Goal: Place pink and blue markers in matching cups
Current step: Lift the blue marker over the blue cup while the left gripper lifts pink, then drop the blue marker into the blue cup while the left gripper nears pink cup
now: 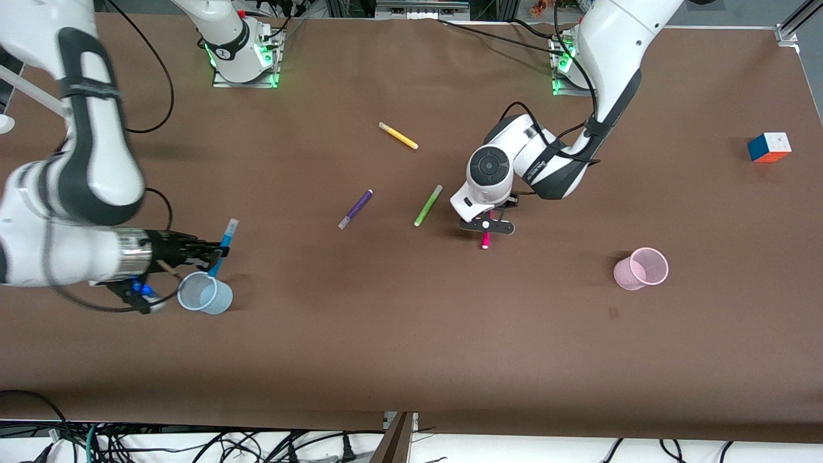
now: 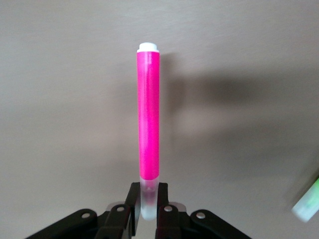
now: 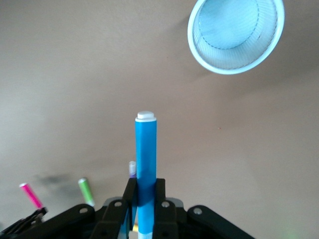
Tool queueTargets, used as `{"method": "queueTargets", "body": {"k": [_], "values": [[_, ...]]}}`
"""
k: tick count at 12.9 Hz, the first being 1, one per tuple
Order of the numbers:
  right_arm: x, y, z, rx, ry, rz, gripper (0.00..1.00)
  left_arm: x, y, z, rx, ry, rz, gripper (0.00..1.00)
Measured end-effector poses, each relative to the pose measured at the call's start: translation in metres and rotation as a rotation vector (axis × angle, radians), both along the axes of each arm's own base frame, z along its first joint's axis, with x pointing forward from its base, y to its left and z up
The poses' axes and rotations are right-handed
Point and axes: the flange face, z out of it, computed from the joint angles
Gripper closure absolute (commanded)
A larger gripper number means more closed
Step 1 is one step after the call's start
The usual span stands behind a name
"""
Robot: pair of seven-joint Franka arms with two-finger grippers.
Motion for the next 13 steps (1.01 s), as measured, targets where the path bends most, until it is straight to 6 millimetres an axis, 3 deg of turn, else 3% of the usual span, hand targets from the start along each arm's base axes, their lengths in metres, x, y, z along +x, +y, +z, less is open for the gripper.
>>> {"method": "queueTargets", "body": {"k": [3,8,10,13], "values": [[0.004,-0.048,-0.024,0.120,0.002,-0.047,1.00,0.031,0.024,0.052,0.064,0.093,-0.053,1.00],[0.002,-0.117,-0.097,0.308,0.013,-0.119,1.00,0.063,0.091,0.115,0.236,0.241,-0.151,1.00],[0.000,-0.128,-0.115,0.345,0.022,-0.144,1.00,0.074,0.126,0.137,0.267,0.327,-0.223,1.00],[0.000,-0.127,-0.130,0.386,0.021,-0.144,1.00,0.088,0.201,0.160,0.286,0.446,-0.247,1.00]]}}
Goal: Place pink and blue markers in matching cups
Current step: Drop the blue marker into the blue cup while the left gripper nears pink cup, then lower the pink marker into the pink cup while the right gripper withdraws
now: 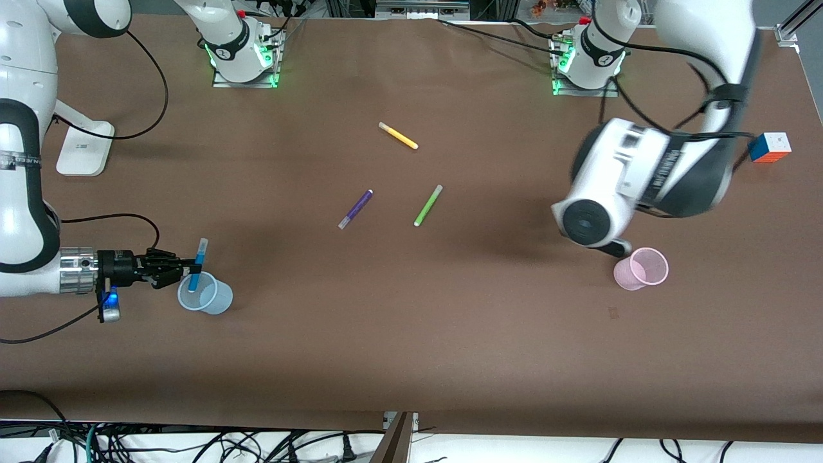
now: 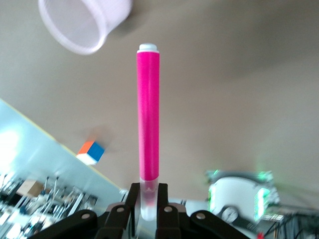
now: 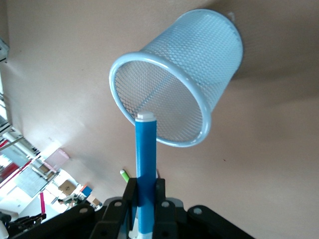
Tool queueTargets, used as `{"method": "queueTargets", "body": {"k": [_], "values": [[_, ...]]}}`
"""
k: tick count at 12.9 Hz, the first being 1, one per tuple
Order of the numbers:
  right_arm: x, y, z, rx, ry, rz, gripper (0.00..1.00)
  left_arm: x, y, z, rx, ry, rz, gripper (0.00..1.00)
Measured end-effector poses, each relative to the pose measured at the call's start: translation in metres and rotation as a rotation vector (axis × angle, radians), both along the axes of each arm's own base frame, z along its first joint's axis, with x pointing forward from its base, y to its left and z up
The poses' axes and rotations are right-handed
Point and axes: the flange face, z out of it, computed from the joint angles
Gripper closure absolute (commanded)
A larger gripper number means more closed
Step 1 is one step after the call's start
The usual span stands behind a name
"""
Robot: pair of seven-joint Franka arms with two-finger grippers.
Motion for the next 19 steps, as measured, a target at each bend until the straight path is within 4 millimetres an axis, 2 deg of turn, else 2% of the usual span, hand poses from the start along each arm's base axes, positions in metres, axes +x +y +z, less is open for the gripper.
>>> {"method": "queueTargets", "body": {"k": [1,2,3,4,5,6,9,11,12,13,14,16,19], "values": [[0.000,-0.004,-0.005,0.019,-0.003,-0.010,0.82,0.002,0.020,0.007,0.031,0.029,-0.024,1.00],[-0.001,-0.009,-0.010,0.031,-0.005,-0.018,0.59,0.005,0.033,0.013,0.059,0.055,-0.063,1.00],[-0.002,-0.014,-0.012,0.035,-0.007,-0.023,0.43,0.007,0.042,0.016,0.085,0.077,-0.101,1.00],[-0.003,-0.017,-0.013,0.037,-0.008,-0.027,0.37,0.010,0.049,0.017,0.117,0.092,-0.137,1.00],[-0.003,-0.017,-0.012,0.037,-0.009,-0.028,0.37,0.013,0.054,0.010,0.152,0.110,-0.163,1.00],[-0.002,-0.017,-0.012,0.038,-0.010,-0.027,0.37,0.016,0.057,-0.003,0.177,0.133,-0.182,1.00],[-0.001,-0.016,-0.009,0.040,-0.015,-0.025,0.37,0.028,0.061,-0.059,0.260,0.204,-0.281,1.00],[0.001,-0.013,0.003,0.050,-0.022,-0.007,0.32,0.032,0.056,-0.082,0.273,0.262,-0.362,1.00],[0.004,-0.013,0.018,0.052,-0.034,0.011,0.26,0.032,0.053,-0.087,0.272,0.269,-0.377,1.00],[0.006,-0.013,0.040,0.038,-0.048,0.034,0.20,0.034,0.050,-0.087,0.274,0.256,-0.397,1.00],[0.007,-0.014,0.067,-0.004,-0.061,0.064,0.18,0.039,0.047,-0.087,0.279,0.236,-0.427,1.00],[0.000,-0.006,0.139,-0.137,-0.105,0.153,0.18,0.043,0.047,-0.092,0.284,0.229,-0.461,1.00],[-0.036,0.039,0.250,-0.386,-0.119,0.326,0.15,0.046,0.057,-0.124,0.312,0.262,-0.494,1.00]]}}
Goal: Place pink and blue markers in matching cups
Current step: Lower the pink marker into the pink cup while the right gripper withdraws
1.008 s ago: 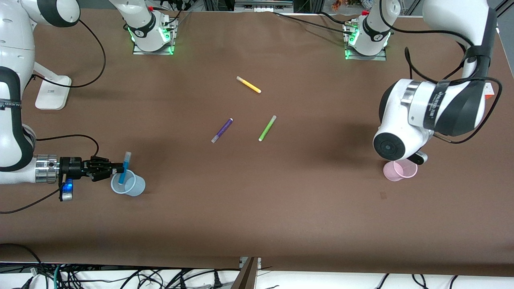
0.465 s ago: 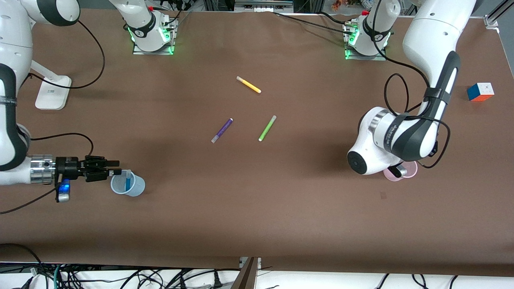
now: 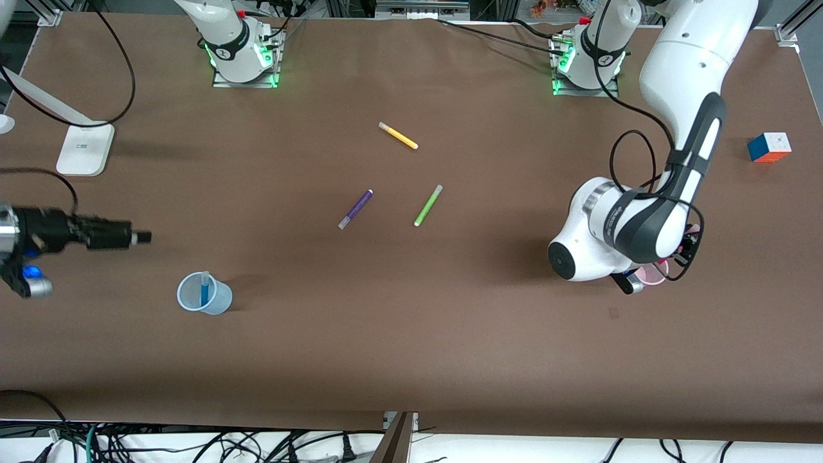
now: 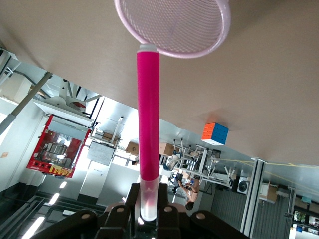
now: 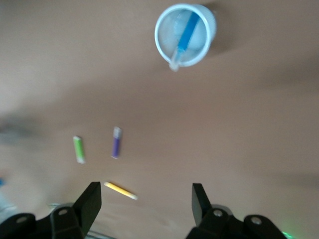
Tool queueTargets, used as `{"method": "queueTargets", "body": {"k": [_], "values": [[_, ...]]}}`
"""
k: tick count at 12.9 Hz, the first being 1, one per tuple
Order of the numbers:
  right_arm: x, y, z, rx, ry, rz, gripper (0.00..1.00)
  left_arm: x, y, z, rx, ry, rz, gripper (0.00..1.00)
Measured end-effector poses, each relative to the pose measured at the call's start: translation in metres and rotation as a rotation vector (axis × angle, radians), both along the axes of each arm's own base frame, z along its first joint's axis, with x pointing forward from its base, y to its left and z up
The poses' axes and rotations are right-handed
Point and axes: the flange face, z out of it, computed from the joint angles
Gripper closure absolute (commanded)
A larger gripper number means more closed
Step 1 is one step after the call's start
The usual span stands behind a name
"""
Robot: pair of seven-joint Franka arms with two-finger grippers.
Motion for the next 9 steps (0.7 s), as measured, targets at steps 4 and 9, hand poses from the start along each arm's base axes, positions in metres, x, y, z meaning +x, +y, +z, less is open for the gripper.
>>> {"method": "queueTargets", "body": {"k": [4,9], "values": [[-0.049,0.028,0.072,-0.212,-0.011,0.091,0.15,0.004,-0.001,-0.035,-0.013,0.001,-0.043,0.32],[-0.085,0.052,0.059,-0.318,-0.105,0.128,0.01,0.008,0.007,-0.034,-0.023,-0.014,-0.034,0.00]]}}
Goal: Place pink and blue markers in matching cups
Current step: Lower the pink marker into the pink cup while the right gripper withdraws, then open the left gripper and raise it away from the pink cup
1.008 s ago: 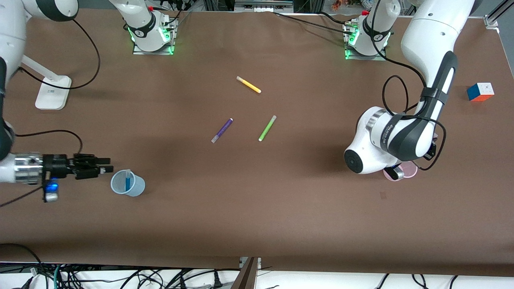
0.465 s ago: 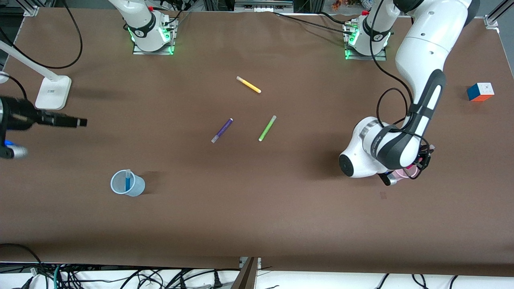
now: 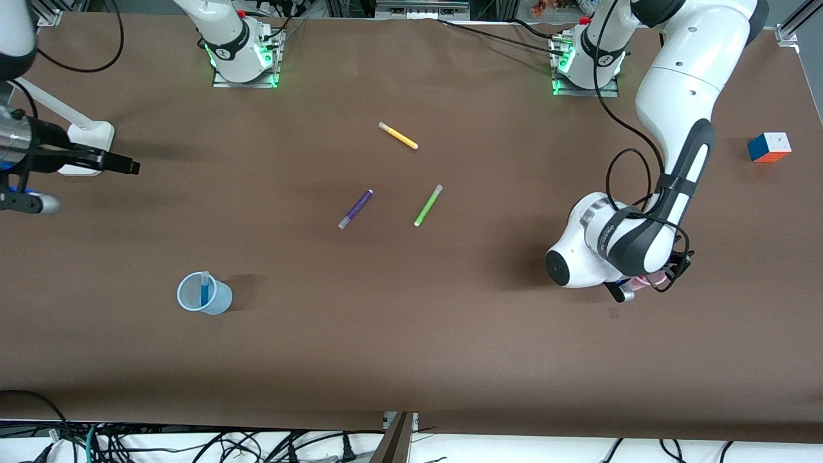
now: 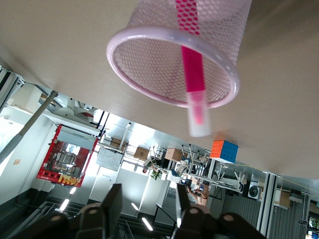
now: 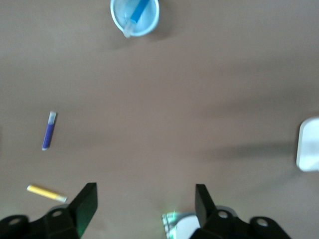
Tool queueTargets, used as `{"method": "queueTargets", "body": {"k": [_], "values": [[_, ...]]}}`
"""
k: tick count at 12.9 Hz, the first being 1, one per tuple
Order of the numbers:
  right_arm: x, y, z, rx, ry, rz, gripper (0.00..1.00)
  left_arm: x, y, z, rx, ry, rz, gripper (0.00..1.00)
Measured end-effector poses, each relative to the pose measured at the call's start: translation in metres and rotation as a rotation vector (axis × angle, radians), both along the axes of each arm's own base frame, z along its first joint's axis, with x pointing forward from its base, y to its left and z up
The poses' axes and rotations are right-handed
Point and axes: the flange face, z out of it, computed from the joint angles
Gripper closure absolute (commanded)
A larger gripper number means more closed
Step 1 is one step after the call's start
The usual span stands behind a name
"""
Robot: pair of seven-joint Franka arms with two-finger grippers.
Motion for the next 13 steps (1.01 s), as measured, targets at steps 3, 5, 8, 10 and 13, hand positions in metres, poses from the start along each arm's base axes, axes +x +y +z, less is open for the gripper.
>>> {"method": "queueTargets", "body": {"k": [3,5,8,10,13], "values": [[-0.017,0.015,0.018,-0.050,-0.057,0.036,0.01,0.003,-0.002,0.007,-0.005,-0.017,0.001,0.00],[-0.024,0.016,0.025,-0.054,-0.065,0.044,0.01,0.006,-0.006,0.025,-0.021,-0.055,0.013,0.00],[-0.026,0.020,0.025,-0.054,-0.062,0.052,0.01,0.002,-0.015,0.086,-0.153,-0.194,0.168,0.00],[-0.026,0.020,0.024,-0.054,-0.060,0.053,0.01,-0.004,-0.024,0.137,-0.267,-0.317,0.314,0.00],[-0.026,0.020,0.024,-0.055,-0.059,0.054,0.01,-0.013,-0.041,0.193,-0.394,-0.477,0.509,0.00]]}}
